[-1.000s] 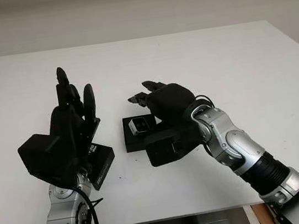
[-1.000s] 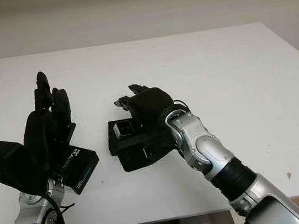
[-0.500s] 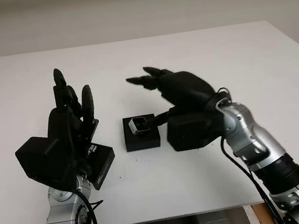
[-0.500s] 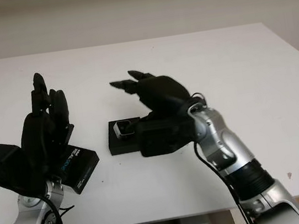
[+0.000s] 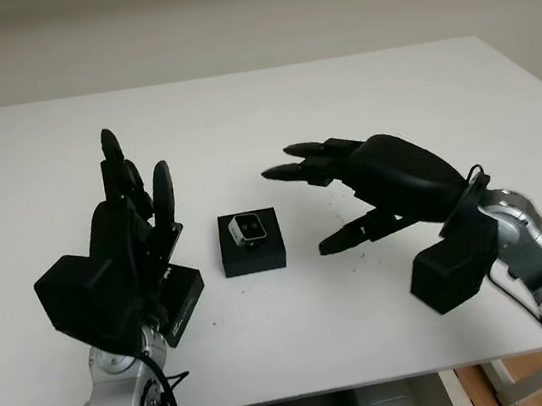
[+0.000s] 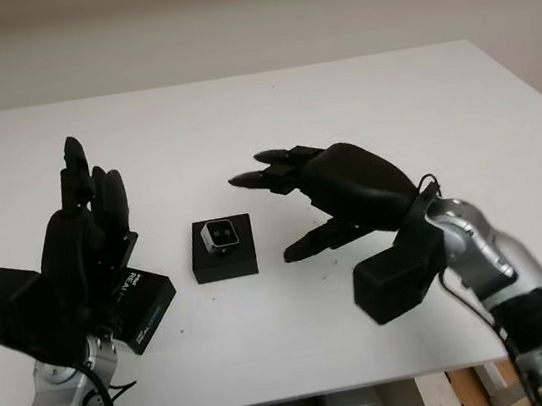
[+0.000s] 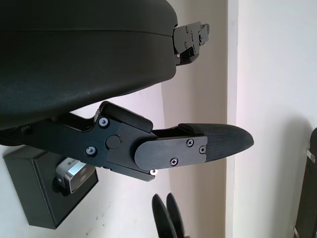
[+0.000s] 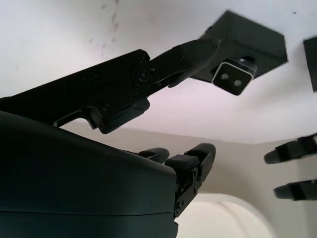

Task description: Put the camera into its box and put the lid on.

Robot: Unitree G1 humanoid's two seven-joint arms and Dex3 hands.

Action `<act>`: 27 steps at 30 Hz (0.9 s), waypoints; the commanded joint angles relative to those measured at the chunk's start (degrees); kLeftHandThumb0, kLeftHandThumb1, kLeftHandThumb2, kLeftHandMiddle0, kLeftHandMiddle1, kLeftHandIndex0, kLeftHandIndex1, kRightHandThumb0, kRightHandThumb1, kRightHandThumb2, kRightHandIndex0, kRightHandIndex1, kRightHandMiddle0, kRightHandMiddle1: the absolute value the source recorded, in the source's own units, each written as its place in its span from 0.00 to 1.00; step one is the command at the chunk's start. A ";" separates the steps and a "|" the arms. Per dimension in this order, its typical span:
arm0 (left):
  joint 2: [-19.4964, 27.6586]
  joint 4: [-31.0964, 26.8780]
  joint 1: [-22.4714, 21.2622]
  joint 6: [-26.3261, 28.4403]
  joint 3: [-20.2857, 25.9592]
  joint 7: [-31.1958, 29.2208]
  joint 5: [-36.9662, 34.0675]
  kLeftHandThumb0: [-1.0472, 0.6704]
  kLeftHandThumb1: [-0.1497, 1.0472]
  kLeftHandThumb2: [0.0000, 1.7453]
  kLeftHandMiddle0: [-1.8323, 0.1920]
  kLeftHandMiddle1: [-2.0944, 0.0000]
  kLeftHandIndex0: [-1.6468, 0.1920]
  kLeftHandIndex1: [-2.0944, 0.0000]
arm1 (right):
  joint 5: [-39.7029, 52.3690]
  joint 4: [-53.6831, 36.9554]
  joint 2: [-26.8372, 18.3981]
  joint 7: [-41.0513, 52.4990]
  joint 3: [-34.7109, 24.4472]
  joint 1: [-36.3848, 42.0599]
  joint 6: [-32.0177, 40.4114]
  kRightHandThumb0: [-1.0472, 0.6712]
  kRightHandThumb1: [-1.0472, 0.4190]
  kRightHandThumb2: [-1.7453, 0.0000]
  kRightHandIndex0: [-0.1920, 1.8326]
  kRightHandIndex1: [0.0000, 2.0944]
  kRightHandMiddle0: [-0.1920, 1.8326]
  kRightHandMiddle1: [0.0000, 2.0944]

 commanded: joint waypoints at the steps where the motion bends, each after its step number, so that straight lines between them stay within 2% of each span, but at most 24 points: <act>1: 0.20 -1.11 -0.37 0.57 0.37 0.26 -0.01 0.17 1.00 0.29 1.00 1.00 1.00 1.00 | -2.67 3.69 -2.57 0.10 1.34 -6.51 -3.89 0.20 0.11 0.97 0.26 0.07 0.28 0.12; 6: 0.53 -1.11 -0.93 1.36 0.62 -0.23 -0.48 0.17 1.00 0.29 1.00 1.00 1.00 1.00 | -5.53 14.55 -3.96 3.40 4.24 -18.95 -8.22 0.21 0.13 0.98 0.28 0.07 0.29 0.12; 9: 0.47 -0.99 -0.88 1.12 0.48 -0.23 -0.28 0.18 1.00 0.30 1.00 1.00 1.00 1.00 | -4.49 18.56 -3.25 6.43 4.69 -24.21 -6.44 0.22 0.14 0.97 0.29 0.06 0.30 0.11; 12: 0.67 -0.87 -0.91 1.10 0.36 -0.49 -0.20 0.18 1.00 0.30 1.00 1.00 1.00 1.00 | -2.25 19.45 -1.71 8.37 4.15 -26.21 -3.50 0.22 0.14 0.97 0.30 0.07 0.32 0.12; 16: 0.97 -1.33 -0.83 1.63 0.08 -1.00 0.02 0.17 1.00 0.31 1.00 1.00 1.00 1.00 | 0.11 15.81 -0.07 8.03 3.11 -23.29 0.87 0.20 0.13 0.97 0.31 0.07 0.35 0.16; 20: 0.84 -1.30 -0.96 1.44 -0.09 -1.13 0.13 0.18 1.00 0.31 1.00 1.00 1.00 1.00 | 3.53 5.29 2.76 7.95 0.83 -15.36 9.93 0.21 0.11 0.97 0.31 0.06 0.20 0.43; 23: 0.87 -1.19 -0.95 1.12 -0.20 -1.47 0.09 0.18 1.00 0.31 1.00 1.00 1.00 1.00 | 5.02 -2.31 5.72 6.31 -0.62 -9.44 15.55 0.22 0.12 0.97 0.31 0.07 0.17 0.50; 27: 0.65 -1.29 -0.90 1.33 -0.23 -1.47 0.02 0.18 1.00 0.31 1.00 1.00 1.00 1.00 | 4.10 -8.85 8.80 3.24 -0.77 -4.26 19.39 0.20 0.11 0.97 0.30 0.09 0.13 0.61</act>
